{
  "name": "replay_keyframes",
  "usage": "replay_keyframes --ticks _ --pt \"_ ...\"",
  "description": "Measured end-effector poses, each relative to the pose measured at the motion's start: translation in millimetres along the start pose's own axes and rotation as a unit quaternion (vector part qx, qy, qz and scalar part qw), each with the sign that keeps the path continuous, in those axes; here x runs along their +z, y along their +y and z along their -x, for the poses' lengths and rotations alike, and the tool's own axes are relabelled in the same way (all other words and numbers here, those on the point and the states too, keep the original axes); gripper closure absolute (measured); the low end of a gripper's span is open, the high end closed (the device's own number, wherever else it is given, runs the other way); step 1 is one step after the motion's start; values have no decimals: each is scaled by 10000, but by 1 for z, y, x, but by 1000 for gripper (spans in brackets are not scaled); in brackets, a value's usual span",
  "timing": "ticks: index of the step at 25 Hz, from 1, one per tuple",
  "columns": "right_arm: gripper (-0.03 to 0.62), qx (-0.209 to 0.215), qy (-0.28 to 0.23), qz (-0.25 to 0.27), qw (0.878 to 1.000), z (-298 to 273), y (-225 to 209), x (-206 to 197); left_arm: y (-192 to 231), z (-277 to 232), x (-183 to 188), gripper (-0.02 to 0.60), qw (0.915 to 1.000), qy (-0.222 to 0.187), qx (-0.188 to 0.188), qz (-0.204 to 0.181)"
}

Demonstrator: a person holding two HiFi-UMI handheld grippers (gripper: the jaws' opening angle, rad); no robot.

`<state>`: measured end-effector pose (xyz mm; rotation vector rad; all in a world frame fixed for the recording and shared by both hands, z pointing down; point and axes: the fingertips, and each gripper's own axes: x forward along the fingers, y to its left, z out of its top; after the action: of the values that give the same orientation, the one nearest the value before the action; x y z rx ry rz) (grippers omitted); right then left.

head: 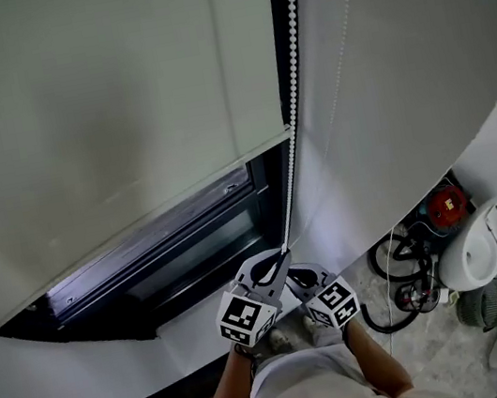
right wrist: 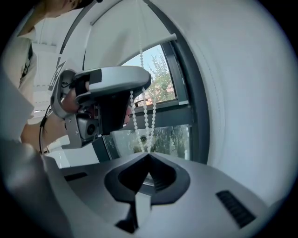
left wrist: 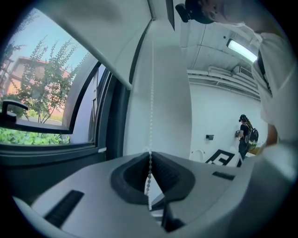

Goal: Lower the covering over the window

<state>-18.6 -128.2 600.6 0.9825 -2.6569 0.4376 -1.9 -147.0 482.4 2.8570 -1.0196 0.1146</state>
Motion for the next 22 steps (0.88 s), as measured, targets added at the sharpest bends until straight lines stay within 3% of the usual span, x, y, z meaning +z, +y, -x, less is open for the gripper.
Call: replay_keyframes --ticks 10,15,22 --pt "591 -162 -20 3 9999 5 -6 -4 -6 4 -22 565 9999 -18 -22 137" --pt "511 -265 100 254 9993 18 -3 0 -6 7 -22 565 9999 -15 -2 139" --pt "511 -424 -500 402 9970 53 1 49 -8 10 -26 565 9999 -8 -1 159"
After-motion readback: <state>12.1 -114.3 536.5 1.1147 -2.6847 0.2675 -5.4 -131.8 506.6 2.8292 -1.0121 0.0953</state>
